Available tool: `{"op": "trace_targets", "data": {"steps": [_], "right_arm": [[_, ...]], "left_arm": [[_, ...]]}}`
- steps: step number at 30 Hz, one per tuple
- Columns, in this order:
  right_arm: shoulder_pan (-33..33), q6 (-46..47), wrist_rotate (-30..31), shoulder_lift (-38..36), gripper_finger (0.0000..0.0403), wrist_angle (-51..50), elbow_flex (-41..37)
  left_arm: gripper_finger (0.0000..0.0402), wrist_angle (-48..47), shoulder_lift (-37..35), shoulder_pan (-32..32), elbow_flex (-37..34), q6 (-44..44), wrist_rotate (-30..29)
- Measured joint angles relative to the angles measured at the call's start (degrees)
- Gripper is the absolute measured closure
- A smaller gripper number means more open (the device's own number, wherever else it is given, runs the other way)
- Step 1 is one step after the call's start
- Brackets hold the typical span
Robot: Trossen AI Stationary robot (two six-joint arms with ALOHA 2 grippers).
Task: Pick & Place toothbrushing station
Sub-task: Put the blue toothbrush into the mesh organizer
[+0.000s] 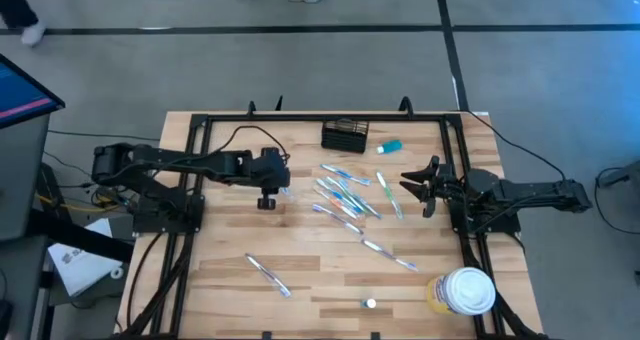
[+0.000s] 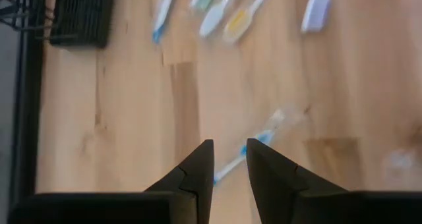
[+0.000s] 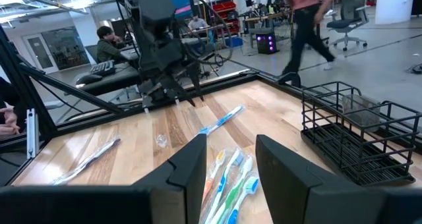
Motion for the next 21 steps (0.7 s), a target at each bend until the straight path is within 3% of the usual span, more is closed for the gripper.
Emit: {"op": "trace_targets", "data": {"steps": [14, 21], "right_arm": [[0.0, 0.0, 0.0, 0.0, 0.0280, 0.0, 0.0], [0.0, 0.0, 0.0, 0.0, 0.0280, 0.0, 0.0]], "left_arm": [[0.0204, 1.1, 7.6, 0.0, 0.0, 6.8, -5.0], [0.0175, 2.2, 9.9, 0.0, 0.0, 6.8, -6.4]]}}
